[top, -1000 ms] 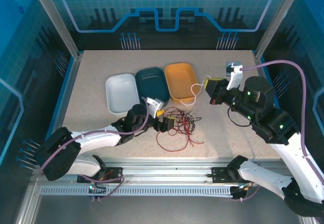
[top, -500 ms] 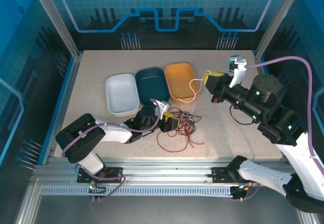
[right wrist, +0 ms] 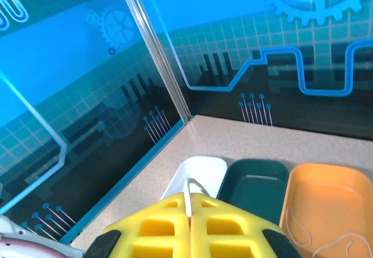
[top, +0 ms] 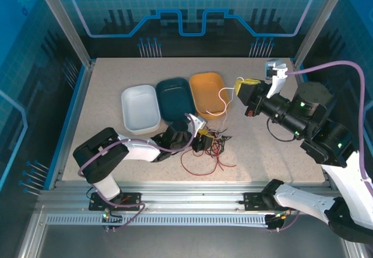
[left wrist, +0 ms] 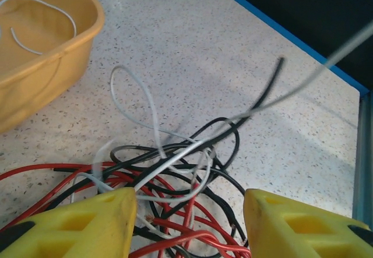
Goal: Untangle the cables
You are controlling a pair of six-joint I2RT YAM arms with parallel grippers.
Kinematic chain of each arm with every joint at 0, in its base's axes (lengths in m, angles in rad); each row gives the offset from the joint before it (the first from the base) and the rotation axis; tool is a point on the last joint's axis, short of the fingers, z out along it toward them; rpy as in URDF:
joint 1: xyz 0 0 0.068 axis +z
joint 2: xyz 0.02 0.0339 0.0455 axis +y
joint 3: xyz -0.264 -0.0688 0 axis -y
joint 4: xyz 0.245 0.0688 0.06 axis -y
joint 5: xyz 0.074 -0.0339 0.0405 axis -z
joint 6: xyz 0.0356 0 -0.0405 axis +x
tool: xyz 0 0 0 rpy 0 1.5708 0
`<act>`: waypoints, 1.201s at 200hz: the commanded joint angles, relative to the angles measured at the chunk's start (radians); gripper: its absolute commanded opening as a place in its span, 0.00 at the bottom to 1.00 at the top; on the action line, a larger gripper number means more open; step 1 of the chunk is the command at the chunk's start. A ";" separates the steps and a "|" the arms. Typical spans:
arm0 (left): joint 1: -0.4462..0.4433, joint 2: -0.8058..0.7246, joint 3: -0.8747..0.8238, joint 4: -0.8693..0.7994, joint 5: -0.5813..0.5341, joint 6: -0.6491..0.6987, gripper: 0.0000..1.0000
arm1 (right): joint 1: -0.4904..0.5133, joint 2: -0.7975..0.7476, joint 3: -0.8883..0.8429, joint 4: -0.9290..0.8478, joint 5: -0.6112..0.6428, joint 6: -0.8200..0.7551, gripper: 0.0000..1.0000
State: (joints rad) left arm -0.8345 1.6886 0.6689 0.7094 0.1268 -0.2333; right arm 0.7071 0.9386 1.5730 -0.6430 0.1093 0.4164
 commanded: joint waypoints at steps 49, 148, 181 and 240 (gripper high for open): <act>-0.011 0.050 0.044 -0.033 -0.016 -0.012 0.40 | 0.015 -0.009 0.128 -0.018 -0.032 -0.069 0.00; -0.011 0.060 0.020 -0.024 -0.011 -0.045 0.29 | 0.015 0.044 0.332 -0.077 0.035 -0.189 0.00; -0.011 0.063 0.018 -0.025 -0.012 -0.044 0.28 | 0.015 0.053 0.365 -0.077 0.041 -0.208 0.00; -0.011 0.057 0.008 -0.026 -0.015 -0.047 0.28 | 0.015 0.118 0.518 -0.100 0.057 -0.270 0.00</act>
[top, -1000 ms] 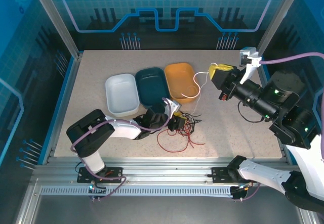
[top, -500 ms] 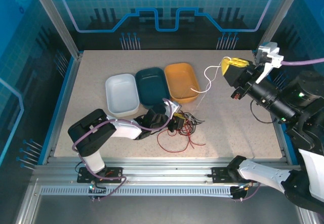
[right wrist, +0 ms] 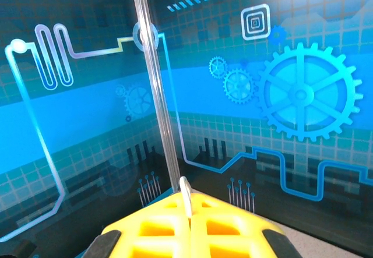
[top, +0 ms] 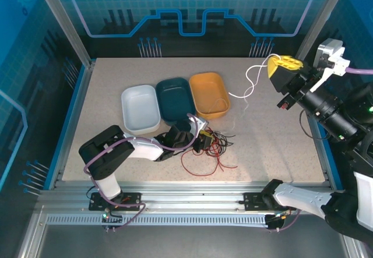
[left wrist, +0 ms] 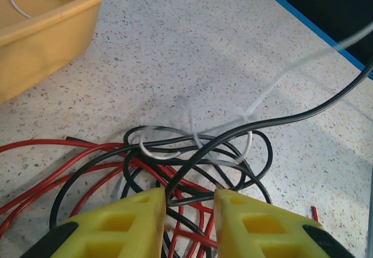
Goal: Untangle the cables
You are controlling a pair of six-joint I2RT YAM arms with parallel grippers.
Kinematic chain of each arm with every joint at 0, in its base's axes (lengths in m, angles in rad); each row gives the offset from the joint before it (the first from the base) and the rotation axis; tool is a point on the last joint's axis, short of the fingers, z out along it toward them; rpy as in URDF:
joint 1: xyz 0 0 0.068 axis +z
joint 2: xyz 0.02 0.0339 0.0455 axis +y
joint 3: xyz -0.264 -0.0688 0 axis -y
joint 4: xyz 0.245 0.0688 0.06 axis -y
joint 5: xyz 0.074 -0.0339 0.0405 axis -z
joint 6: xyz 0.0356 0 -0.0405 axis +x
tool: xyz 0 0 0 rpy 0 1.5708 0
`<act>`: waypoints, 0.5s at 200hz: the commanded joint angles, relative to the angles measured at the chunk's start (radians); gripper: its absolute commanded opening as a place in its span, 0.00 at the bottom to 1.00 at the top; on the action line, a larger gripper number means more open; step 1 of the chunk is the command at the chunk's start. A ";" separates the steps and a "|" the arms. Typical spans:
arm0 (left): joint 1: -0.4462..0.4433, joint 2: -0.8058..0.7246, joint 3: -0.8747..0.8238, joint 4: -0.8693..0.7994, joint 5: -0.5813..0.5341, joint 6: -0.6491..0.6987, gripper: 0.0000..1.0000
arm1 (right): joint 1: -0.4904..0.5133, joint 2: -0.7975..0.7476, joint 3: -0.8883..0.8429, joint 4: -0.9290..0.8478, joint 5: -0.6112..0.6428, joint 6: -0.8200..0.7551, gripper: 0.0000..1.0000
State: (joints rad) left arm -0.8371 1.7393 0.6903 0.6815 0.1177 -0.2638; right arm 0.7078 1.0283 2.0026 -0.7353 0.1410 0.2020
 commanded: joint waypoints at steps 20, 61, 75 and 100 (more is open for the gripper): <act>-0.008 0.012 -0.016 0.011 -0.005 -0.026 0.27 | 0.013 0.044 0.132 0.020 0.018 -0.097 0.00; -0.008 0.007 -0.017 0.021 0.000 -0.033 0.27 | 0.014 0.049 0.142 0.062 0.032 -0.131 0.00; -0.008 0.000 -0.018 0.023 0.000 -0.034 0.28 | 0.015 0.055 0.156 0.058 0.026 -0.132 0.00; -0.008 -0.017 -0.028 0.041 0.013 -0.033 0.35 | 0.014 0.056 0.163 0.065 0.032 -0.129 0.00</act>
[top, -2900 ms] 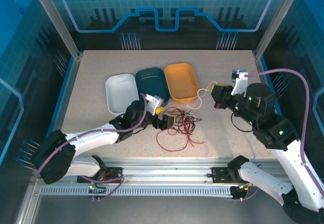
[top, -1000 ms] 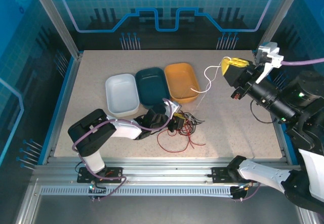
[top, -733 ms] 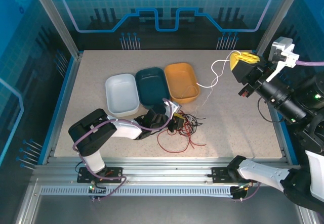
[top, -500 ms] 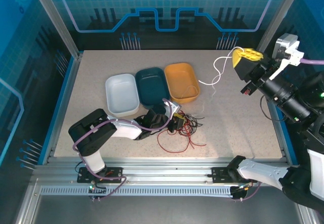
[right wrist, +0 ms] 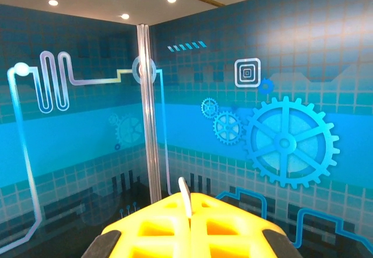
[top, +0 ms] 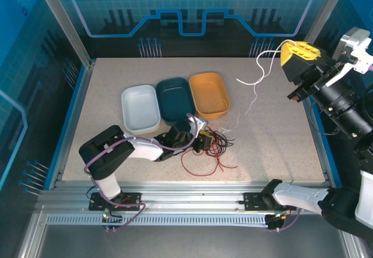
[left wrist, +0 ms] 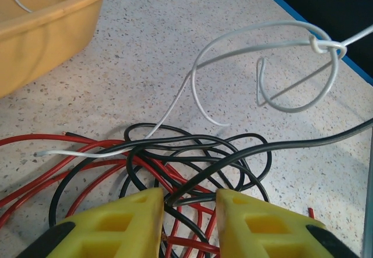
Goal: Untangle the cables
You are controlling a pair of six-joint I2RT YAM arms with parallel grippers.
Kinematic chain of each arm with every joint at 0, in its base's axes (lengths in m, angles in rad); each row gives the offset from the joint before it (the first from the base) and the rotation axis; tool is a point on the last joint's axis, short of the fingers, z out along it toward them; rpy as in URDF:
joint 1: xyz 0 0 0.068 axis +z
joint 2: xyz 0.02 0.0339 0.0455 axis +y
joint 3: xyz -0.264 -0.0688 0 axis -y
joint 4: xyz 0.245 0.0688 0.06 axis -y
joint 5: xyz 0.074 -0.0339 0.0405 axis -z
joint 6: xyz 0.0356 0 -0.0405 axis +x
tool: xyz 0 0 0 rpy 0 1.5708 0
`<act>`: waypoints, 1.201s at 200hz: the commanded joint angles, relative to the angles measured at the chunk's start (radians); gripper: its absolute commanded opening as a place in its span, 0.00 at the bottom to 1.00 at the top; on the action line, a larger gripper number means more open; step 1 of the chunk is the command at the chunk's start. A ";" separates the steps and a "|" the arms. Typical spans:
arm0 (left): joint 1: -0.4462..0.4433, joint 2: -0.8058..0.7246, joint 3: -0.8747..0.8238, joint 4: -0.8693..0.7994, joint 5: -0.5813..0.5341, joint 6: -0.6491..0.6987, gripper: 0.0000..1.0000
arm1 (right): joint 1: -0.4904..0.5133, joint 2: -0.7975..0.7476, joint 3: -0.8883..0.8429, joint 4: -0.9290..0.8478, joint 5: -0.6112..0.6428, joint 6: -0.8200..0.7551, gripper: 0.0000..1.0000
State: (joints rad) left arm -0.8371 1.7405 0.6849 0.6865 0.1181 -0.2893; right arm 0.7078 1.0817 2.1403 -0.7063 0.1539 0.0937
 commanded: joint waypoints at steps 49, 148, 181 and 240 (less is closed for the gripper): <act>-0.008 -0.083 -0.038 0.114 0.067 0.019 0.45 | 0.015 0.031 0.070 0.053 0.006 -0.011 0.00; -0.010 0.053 0.058 0.368 0.111 0.263 0.44 | 0.014 0.063 0.105 0.131 -0.013 0.038 0.00; -0.010 0.148 0.125 0.399 0.111 0.261 0.39 | 0.014 0.058 0.107 0.129 -0.015 0.049 0.00; -0.016 0.193 0.138 0.466 0.220 0.220 0.40 | 0.013 0.056 0.094 0.120 -0.003 0.051 0.00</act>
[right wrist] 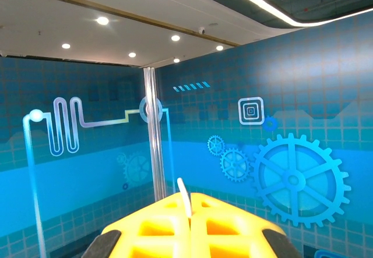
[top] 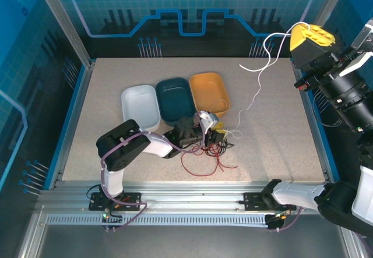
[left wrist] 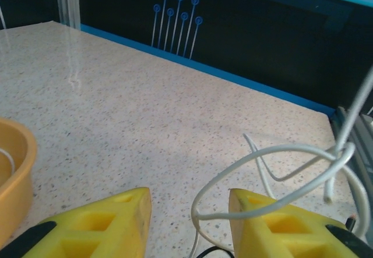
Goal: Untangle the cables
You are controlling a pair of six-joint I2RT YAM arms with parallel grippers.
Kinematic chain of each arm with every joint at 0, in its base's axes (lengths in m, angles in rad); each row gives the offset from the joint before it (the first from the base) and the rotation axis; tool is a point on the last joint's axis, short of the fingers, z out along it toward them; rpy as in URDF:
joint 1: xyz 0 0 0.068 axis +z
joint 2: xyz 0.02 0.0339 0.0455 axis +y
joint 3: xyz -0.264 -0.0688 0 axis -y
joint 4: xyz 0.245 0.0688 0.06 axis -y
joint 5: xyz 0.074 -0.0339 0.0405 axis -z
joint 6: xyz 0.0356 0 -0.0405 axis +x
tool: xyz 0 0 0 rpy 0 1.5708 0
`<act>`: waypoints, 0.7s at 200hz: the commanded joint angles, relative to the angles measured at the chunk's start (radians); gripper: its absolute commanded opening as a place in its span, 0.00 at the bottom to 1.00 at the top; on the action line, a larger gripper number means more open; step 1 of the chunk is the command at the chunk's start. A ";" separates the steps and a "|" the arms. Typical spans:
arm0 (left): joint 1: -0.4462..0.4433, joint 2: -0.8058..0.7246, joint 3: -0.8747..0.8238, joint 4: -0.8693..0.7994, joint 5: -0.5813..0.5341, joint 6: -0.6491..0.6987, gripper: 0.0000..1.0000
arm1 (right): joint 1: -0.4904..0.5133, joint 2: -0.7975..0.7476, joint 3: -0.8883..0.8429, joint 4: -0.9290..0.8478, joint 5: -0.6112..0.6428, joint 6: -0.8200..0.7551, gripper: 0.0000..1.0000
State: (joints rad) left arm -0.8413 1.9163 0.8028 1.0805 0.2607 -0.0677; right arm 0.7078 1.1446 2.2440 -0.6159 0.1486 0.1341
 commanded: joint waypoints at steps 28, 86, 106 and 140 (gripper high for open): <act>-0.018 0.025 0.032 0.048 0.093 -0.003 0.40 | 0.014 -0.013 -0.033 0.045 0.002 0.010 0.00; -0.023 0.071 0.113 -0.009 0.100 -0.012 0.32 | 0.015 -0.014 -0.054 0.050 0.004 0.019 0.00; -0.024 0.091 0.132 -0.020 0.101 -0.012 0.29 | 0.014 -0.016 -0.055 0.048 0.006 0.021 0.00; -0.024 0.123 0.175 -0.050 0.094 -0.029 0.16 | 0.014 -0.017 -0.061 0.050 0.007 0.023 0.00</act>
State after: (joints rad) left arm -0.8558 2.0037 0.9340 1.0523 0.3359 -0.0803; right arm 0.7078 1.1366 2.1891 -0.6060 0.1493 0.1417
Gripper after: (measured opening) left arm 0.196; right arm 0.040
